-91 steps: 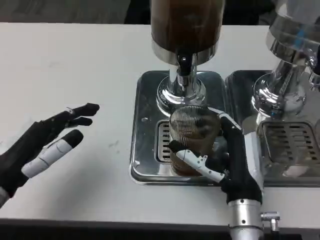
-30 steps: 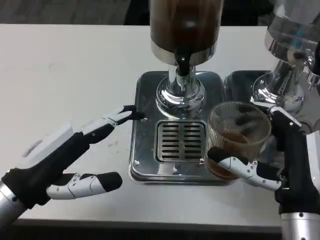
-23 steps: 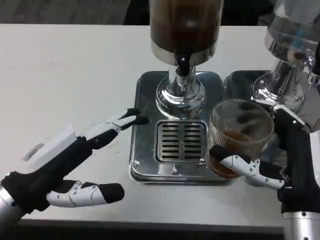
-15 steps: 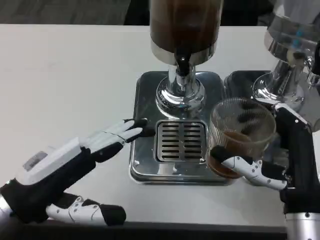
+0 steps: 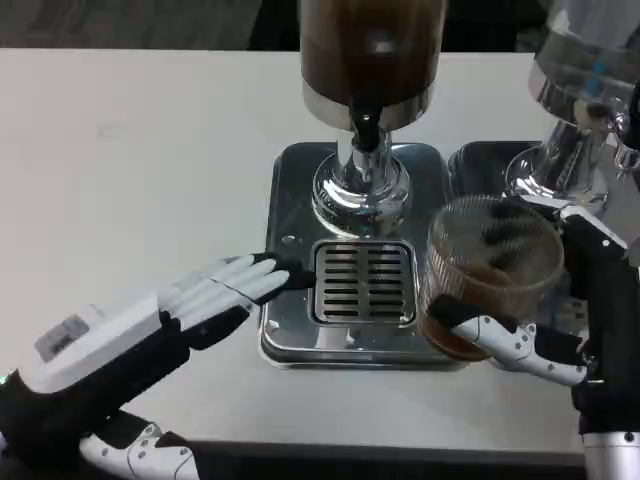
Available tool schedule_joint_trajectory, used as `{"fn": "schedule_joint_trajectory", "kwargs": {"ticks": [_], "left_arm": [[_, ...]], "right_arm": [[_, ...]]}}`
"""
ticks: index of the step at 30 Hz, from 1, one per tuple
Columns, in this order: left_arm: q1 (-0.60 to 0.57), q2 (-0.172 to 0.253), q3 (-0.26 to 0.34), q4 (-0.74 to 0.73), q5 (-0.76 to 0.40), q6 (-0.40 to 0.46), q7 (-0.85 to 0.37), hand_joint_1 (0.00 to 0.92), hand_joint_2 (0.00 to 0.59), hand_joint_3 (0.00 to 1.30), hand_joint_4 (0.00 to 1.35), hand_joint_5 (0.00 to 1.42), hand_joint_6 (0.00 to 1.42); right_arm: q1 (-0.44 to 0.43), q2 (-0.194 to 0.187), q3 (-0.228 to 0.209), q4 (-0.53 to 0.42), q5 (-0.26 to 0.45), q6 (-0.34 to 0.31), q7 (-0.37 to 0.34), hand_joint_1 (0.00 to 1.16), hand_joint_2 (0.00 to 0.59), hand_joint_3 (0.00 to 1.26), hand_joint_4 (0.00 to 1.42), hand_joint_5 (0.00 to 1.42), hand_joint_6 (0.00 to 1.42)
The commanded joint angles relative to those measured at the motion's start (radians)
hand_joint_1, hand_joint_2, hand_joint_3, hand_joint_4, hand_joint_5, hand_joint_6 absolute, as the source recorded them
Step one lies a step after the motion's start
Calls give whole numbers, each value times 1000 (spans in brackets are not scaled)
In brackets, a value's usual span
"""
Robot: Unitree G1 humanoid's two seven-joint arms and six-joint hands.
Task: Grasp the cup under the faucet to collect the drink, then remove the cup.
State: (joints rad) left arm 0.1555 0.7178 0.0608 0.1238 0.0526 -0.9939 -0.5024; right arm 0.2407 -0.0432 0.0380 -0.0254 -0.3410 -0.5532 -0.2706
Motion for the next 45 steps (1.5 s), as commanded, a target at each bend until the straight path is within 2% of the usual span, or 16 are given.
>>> {"fn": "schedule_joint_trajectory", "kwargs": {"ticks": [1,17,33,45], "left_arm": [[26,34,14,-21,0,-20,-4,0,28,67,0,0,10],[89,57,52,-103,-63,-12,-12,0,18,45,0,0,8],[137,63,85,-159,-123,-3,-16,0,14,32,0,0,8],[171,64,76,-195,-154,-3,-40,0,11,35,0,0,8]], "right_arm": [[4,11,-11,-57,22,-6,-2,1034,77,847,978,1069,1384],[30,23,-16,-106,38,1,22,1041,79,868,1000,1085,1386],[37,31,-26,-131,44,3,48,1047,79,888,1013,1102,1386],[51,39,-26,-150,43,4,51,1054,81,894,1015,1110,1386]]}}
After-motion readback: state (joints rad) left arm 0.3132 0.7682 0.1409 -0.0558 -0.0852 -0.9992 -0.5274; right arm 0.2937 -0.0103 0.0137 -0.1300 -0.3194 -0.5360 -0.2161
